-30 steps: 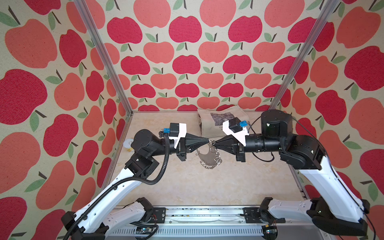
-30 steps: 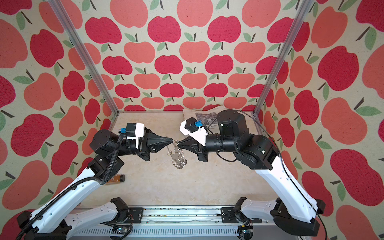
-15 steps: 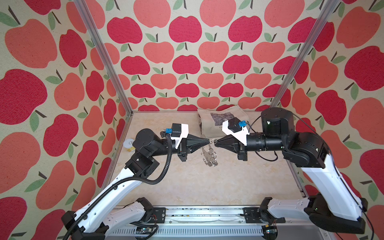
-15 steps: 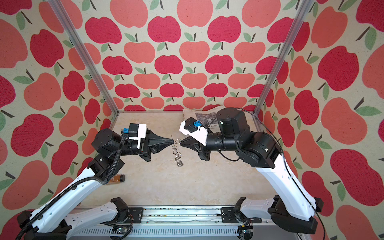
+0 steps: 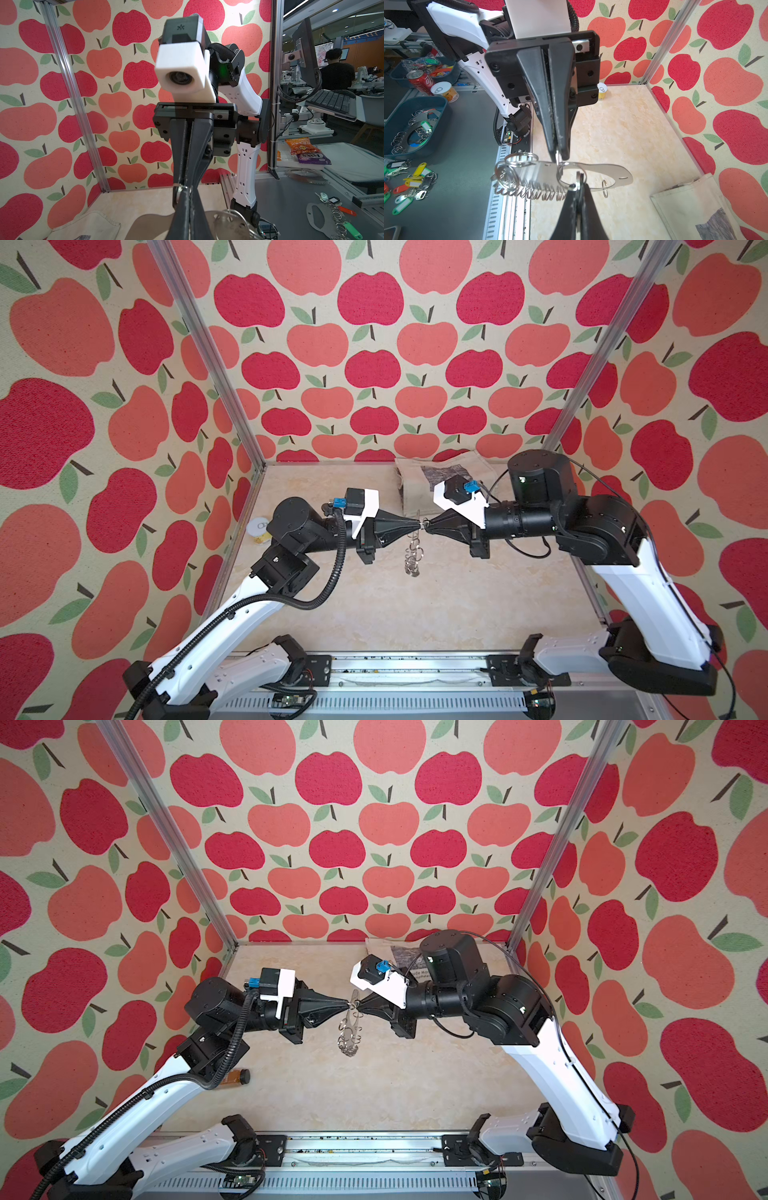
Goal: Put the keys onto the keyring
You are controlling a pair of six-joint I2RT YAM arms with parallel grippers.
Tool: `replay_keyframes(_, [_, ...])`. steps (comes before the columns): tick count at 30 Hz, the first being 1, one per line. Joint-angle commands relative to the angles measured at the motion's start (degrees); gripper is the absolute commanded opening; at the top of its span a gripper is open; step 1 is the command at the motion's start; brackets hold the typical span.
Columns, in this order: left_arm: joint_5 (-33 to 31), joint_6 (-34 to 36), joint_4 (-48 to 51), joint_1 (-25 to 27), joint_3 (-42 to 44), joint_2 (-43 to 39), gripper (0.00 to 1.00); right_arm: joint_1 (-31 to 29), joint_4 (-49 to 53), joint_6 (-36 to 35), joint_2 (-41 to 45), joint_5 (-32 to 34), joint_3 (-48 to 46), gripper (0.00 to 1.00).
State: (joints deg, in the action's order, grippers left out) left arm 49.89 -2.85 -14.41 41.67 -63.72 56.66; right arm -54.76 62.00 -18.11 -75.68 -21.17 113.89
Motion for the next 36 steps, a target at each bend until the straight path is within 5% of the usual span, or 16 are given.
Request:
replay_keyframes(1, [0.3,2.3,1.1,0.4,-2.4,-0.2,0.0,-0.5,1.7,-1.3,-0.2,1.3,2.9,0.0])
replay_keyframes(27, [-3.5,10.2,15.1,0.3,-1.0,-2.6,0.0,-2.9,10.8,-6.5,-4.8,15.9,8.3,0.0])
replay_keyframes(31, [-5.4,9.9,13.4,0.3,1.2,-3.7,0.5,-3.0,10.9,-7.2,-5.9,18.8,7.5,0.0])
replay_keyframes(36, [-10.8,10.8,14.0,0.1,3.9,-6.6,0.69,-2.8,11.3,-8.3,-7.0,24.2,3.9,0.0])
